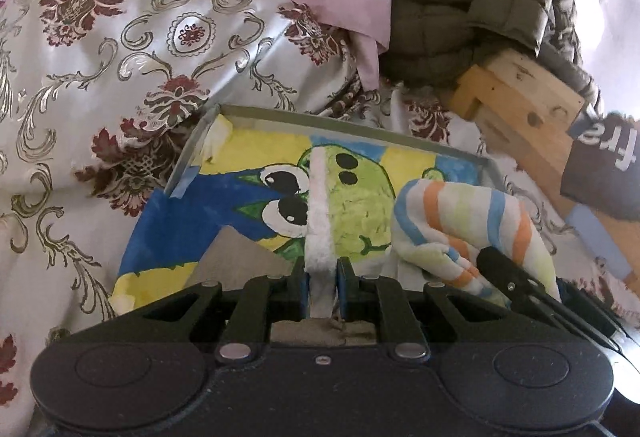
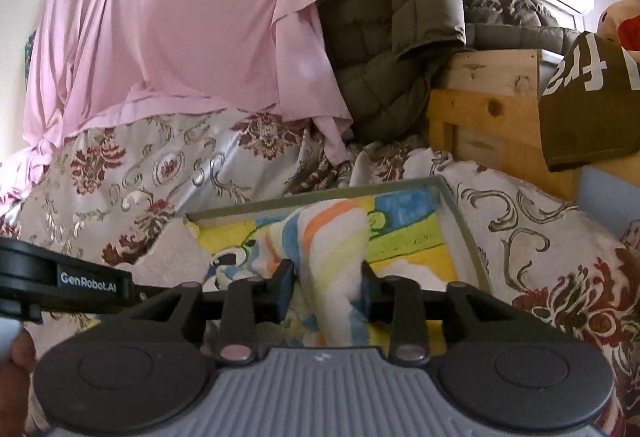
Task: Organize soft objects
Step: 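Lower both items into the tray and open both tools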
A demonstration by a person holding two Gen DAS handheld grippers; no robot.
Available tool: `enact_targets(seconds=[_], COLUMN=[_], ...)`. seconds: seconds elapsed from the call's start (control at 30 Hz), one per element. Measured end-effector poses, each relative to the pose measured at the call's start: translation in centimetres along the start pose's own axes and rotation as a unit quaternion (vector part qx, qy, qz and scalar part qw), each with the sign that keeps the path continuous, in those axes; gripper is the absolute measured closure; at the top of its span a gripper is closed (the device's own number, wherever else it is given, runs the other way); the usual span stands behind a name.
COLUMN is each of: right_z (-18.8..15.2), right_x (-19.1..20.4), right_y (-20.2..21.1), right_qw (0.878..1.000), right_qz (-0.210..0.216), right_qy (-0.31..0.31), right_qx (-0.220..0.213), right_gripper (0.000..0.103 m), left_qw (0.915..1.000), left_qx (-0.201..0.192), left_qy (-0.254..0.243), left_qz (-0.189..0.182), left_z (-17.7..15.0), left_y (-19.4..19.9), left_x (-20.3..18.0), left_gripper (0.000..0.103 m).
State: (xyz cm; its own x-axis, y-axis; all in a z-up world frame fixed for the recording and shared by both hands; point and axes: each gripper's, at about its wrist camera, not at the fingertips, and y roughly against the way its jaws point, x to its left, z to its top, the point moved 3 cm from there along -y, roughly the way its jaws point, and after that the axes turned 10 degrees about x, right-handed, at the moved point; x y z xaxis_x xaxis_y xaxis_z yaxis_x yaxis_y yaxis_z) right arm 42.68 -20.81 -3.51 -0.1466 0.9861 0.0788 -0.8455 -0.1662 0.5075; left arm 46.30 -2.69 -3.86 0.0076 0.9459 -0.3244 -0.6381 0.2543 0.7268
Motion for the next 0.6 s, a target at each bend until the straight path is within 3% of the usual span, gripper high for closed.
enact_targets(seconds=[0.27,0.37,0.43,0.6], right_z=[-0.1,-0.1,-0.1,0.0], right_x=[0.0,-0.1,-0.3,-1.0], right_y=[0.4,0.6,0.8,1.6], right_qw=[1.000,1.000,1.000,1.000], right_qz=[-0.016,-0.022,-0.024,-0.029], right_qy=[0.009,0.011,0.010,0.005], right_qx=[0.000,-0.001,-0.002,-0.006], right_gripper=[0.052,0.044,0.035,0.028], left_qw=[0.9982,0.9974,0.9971,0.9969], left_qx=[0.005,0.006,0.009,0.008], left_qy=[-0.044,-0.044,-0.038,-0.023], left_qz=[0.041,0.056,0.065,0.075], left_z=[-0.2,-0.3,-0.4,-1.2], left_y=[0.4,0.6,0.8,2.0], left_x=[-1.3,-1.3,-1.3,-1.0], left_gripper=[0.073,0.058,0.038,0.032])
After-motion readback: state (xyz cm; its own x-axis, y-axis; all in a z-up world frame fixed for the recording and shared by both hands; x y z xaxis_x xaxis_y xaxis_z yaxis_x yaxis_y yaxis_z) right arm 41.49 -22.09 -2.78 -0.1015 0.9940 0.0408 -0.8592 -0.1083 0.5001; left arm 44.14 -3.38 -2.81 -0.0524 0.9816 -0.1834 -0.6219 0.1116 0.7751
